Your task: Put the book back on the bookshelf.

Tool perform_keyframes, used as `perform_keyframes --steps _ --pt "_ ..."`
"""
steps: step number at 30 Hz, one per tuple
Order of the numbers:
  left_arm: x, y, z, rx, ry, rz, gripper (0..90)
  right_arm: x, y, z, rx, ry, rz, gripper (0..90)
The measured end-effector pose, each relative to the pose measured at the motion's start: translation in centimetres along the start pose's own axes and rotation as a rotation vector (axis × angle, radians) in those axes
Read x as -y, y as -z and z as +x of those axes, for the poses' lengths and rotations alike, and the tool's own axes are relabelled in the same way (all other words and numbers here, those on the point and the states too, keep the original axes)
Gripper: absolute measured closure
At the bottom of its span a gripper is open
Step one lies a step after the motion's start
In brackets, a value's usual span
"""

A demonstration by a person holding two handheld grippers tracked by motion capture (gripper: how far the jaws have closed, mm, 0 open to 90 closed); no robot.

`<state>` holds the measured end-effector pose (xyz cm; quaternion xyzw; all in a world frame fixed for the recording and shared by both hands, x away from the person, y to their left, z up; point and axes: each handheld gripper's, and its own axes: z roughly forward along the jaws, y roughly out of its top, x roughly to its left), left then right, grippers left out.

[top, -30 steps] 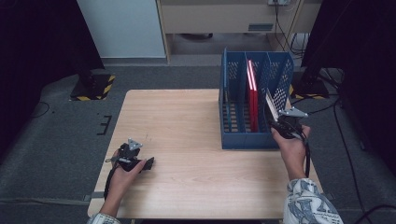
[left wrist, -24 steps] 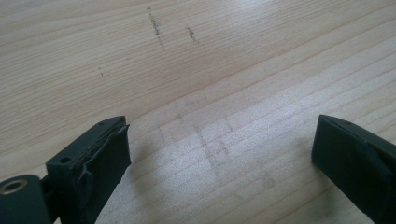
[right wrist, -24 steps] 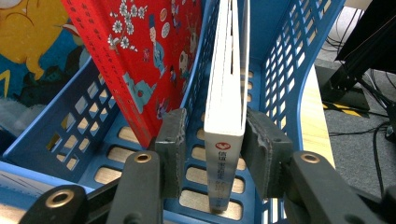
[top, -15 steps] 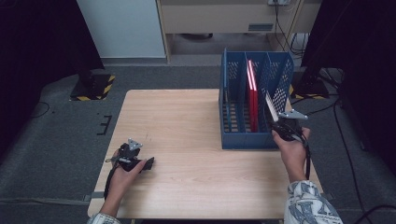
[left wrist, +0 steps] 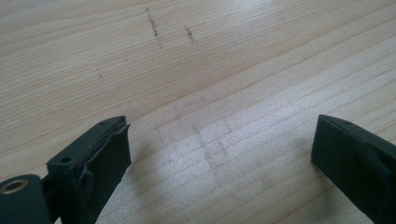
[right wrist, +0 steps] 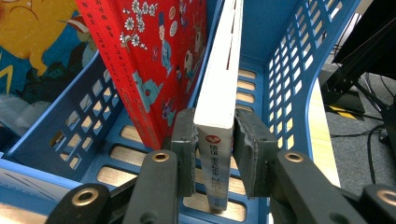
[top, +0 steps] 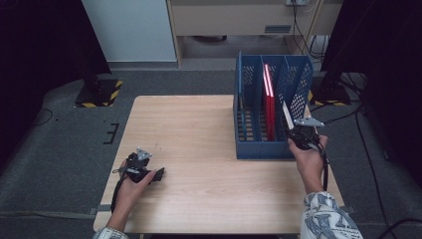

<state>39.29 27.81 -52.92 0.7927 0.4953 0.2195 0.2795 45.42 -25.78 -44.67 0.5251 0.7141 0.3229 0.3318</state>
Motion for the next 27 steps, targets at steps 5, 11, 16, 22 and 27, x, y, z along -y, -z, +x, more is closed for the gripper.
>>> perform_keyframes --steps 5,11,16,22,27 --pt "0.0 0.0 0.0 -0.001 -0.001 0.000 3.5 -0.1 -0.1 0.0 0.000 -0.001 0.001 70.5" --pt "0.0 0.0 0.0 0.000 0.000 0.000 3.5 -0.3 -0.3 0.1 0.003 -0.001 0.004 70.5" --pt "0.0 0.0 0.0 0.001 -0.001 0.001 3.4 -0.5 -0.6 0.2 0.005 0.000 0.006 70.4" --pt "0.0 0.0 0.0 0.000 -0.001 0.001 3.4 -0.9 -1.1 0.2 0.015 -0.007 0.012 70.7" --pt "0.0 0.0 0.0 0.001 -0.002 0.001 3.4 -1.0 -1.3 0.2 0.017 -0.004 0.011 70.7"
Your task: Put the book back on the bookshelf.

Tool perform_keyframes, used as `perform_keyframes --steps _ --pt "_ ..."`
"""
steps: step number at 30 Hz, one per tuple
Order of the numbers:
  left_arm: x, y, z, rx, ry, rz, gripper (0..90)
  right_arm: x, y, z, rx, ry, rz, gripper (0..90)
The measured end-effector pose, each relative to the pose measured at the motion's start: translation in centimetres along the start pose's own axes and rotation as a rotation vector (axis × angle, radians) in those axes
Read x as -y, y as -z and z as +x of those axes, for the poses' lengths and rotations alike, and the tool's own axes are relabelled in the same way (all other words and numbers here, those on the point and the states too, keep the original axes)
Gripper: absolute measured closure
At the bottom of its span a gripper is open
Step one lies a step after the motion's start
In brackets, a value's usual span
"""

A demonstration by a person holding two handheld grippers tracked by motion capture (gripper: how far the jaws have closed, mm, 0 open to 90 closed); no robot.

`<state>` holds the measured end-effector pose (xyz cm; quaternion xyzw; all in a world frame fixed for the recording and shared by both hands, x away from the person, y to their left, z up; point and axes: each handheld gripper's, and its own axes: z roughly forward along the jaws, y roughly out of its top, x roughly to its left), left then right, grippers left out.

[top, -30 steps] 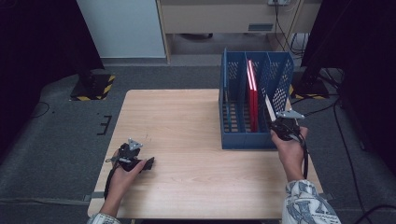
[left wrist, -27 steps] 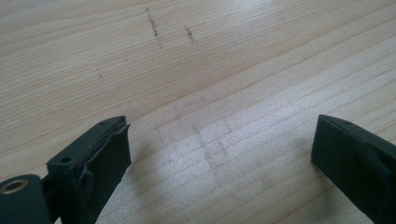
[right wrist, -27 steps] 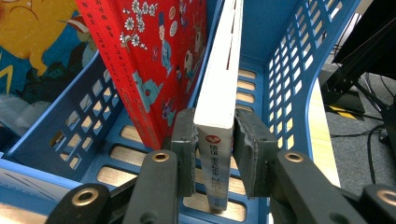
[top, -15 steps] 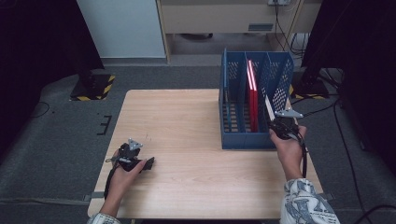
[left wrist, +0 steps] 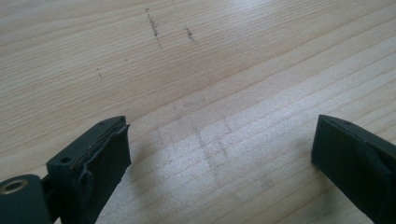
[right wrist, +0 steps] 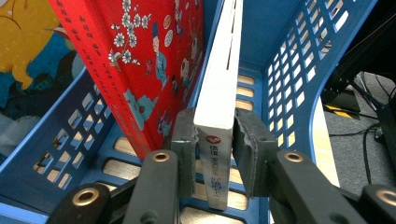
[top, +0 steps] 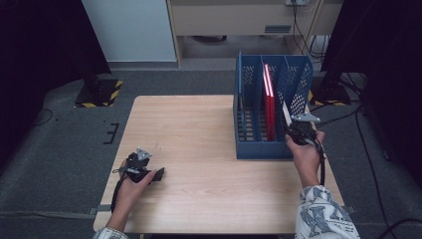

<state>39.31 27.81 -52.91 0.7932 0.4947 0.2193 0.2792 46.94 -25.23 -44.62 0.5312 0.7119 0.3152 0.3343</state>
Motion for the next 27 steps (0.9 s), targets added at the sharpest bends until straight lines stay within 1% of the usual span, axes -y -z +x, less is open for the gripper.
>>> perform_keyframes --steps 6,9,10,13,16,20,23,27 --pt "0.0 0.0 0.0 0.000 0.000 0.000 3.4 0.0 0.1 0.0 -0.006 0.001 -0.003 69.0" --pt "0.0 0.0 0.0 0.000 0.000 0.000 3.5 0.1 0.2 -0.1 -0.013 -0.003 -0.011 61.8" --pt "0.0 0.0 0.0 0.000 0.000 0.000 3.5 0.2 0.3 -0.2 -0.013 -0.002 -0.012 60.8" --pt "0.0 0.0 0.0 0.000 0.000 0.000 3.4 0.4 0.6 -0.3 -0.018 -0.017 -0.025 54.1" --pt "0.0 0.0 0.0 -0.001 -0.001 0.000 3.4 0.6 1.0 -0.5 -0.023 -0.012 -0.039 46.8" --pt "0.0 0.0 0.0 -0.002 -0.001 0.000 3.4 0.7 1.6 -0.5 -0.031 -0.017 -0.060 40.7" --pt "0.0 0.0 0.0 -0.002 0.000 0.000 3.4 1.0 2.1 -0.5 -0.037 -0.012 -0.076 36.8" --pt "0.0 0.0 0.0 -0.002 0.000 0.000 3.4 1.4 2.8 -0.4 -0.056 -0.007 -0.093 32.4"
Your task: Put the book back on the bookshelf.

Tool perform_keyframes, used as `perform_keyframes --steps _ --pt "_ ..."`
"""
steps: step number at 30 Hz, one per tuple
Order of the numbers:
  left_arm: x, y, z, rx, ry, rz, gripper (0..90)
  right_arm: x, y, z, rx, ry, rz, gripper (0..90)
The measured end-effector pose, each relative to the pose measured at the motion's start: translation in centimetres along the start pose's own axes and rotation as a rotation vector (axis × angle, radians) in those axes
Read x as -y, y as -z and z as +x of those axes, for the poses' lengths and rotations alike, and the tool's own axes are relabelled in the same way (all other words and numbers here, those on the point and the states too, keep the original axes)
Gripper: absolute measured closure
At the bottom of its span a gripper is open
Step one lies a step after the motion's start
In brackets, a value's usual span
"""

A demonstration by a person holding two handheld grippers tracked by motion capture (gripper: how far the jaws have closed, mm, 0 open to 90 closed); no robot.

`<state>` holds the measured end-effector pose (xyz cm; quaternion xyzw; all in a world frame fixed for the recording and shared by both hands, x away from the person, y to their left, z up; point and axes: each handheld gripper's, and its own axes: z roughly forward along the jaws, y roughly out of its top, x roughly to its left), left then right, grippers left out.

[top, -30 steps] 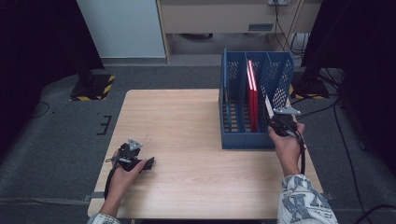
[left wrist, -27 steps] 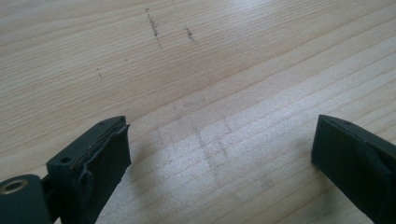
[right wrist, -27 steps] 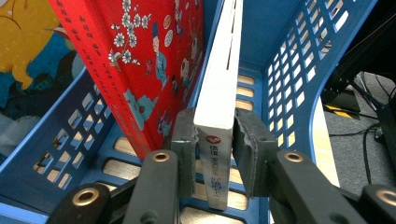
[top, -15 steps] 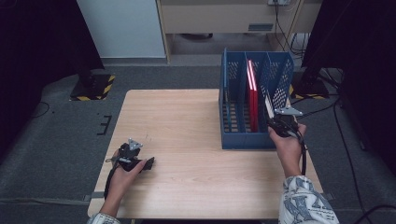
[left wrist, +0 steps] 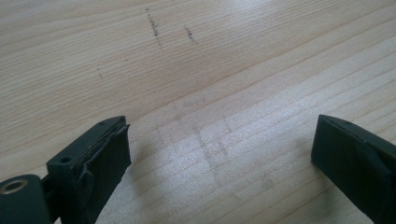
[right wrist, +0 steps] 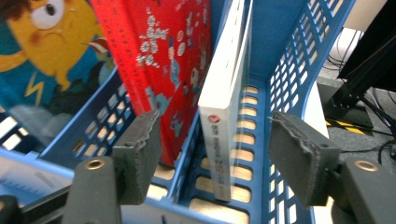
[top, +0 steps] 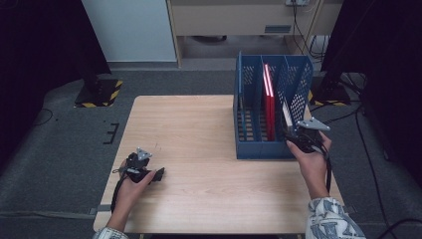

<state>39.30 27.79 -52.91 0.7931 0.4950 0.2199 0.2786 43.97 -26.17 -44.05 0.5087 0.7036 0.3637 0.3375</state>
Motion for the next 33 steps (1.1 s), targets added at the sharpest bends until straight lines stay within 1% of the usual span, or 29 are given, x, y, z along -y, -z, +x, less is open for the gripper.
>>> perform_keyframes --steps 4,10,11,16,18,21,26,29,33 --pt "0.0 0.0 0.0 0.000 0.000 0.000 3.3 0.5 0.7 0.4 -0.027 -0.008 -0.020 27.8" --pt "0.0 0.0 0.0 -0.001 0.000 0.000 3.3 0.9 1.6 1.3 -0.076 0.002 -0.045 21.2" --pt "0.0 0.0 0.0 -0.001 0.000 0.000 3.3 0.9 1.7 1.6 -0.084 0.011 -0.045 20.4" --pt "0.0 0.0 0.0 -0.001 0.000 0.000 3.3 1.2 2.3 2.7 -0.134 0.012 -0.047 16.5" --pt "0.0 0.0 0.0 0.000 0.001 -0.001 3.3 1.3 2.5 3.2 -0.153 0.013 -0.049 15.5" --pt "0.0 0.0 0.0 -0.001 0.000 -0.001 3.3 1.6 2.9 4.2 -0.179 0.034 -0.055 14.4" --pt "0.0 0.0 0.0 0.000 0.000 -0.001 3.2 2.2 3.2 5.9 -0.226 0.066 -0.050 13.1" --pt "0.0 0.0 0.0 0.000 0.000 -0.001 3.2 2.6 3.2 6.9 -0.254 0.072 -0.047 13.0" --pt "0.0 0.0 0.0 -0.001 -0.001 -0.001 3.3 3.2 3.0 8.2 -0.286 0.096 -0.037 12.8"
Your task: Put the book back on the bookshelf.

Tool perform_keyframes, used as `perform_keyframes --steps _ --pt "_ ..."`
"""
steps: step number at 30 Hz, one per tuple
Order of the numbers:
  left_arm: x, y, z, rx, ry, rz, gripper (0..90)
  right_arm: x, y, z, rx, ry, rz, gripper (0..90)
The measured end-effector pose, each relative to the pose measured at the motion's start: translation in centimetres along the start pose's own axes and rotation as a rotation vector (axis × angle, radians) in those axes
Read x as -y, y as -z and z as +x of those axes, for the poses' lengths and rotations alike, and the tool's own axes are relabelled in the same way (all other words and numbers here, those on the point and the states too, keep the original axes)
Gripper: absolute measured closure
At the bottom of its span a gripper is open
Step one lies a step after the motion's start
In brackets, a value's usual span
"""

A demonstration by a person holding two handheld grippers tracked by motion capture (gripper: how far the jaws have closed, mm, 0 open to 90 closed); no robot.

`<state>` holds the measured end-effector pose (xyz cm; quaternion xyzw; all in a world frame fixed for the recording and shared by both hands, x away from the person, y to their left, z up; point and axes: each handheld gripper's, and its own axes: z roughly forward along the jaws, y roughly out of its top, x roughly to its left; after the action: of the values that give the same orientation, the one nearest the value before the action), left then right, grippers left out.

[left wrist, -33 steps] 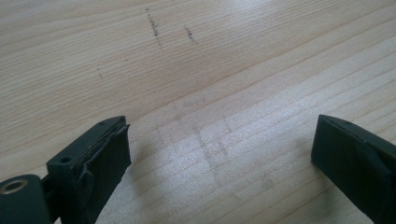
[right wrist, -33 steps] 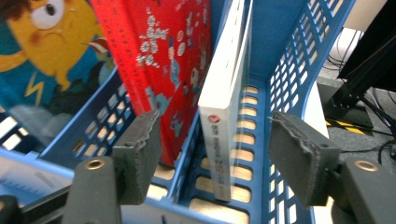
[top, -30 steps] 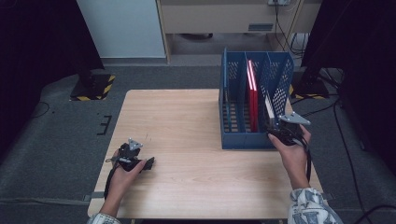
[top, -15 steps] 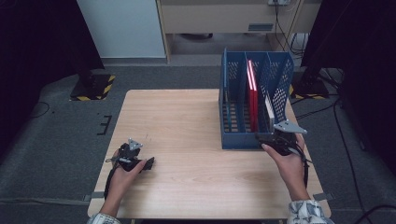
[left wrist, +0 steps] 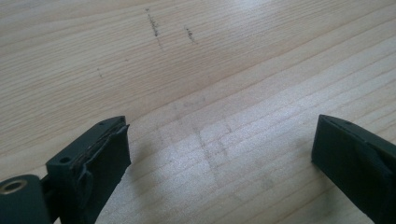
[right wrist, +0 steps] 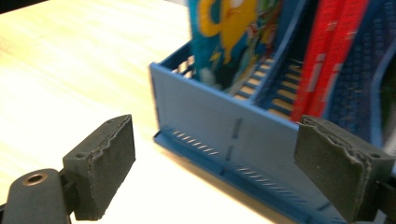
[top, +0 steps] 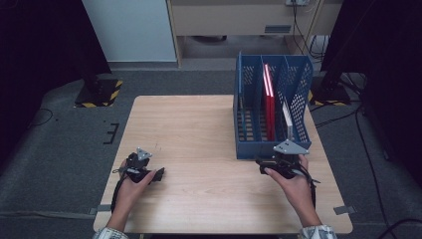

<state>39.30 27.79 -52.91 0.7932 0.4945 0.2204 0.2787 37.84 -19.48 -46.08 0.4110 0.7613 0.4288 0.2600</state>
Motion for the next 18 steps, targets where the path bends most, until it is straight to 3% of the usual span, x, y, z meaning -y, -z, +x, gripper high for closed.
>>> perform_keyframes --steps 8,18 --pt "0.0 0.0 0.0 0.002 -0.002 -0.001 3.3 0.8 -0.8 2.4 -0.054 0.041 0.023 13.1" --pt "0.0 0.0 -0.1 0.003 -0.003 -0.001 3.2 1.4 -1.7 4.3 -0.127 0.074 0.040 13.0"
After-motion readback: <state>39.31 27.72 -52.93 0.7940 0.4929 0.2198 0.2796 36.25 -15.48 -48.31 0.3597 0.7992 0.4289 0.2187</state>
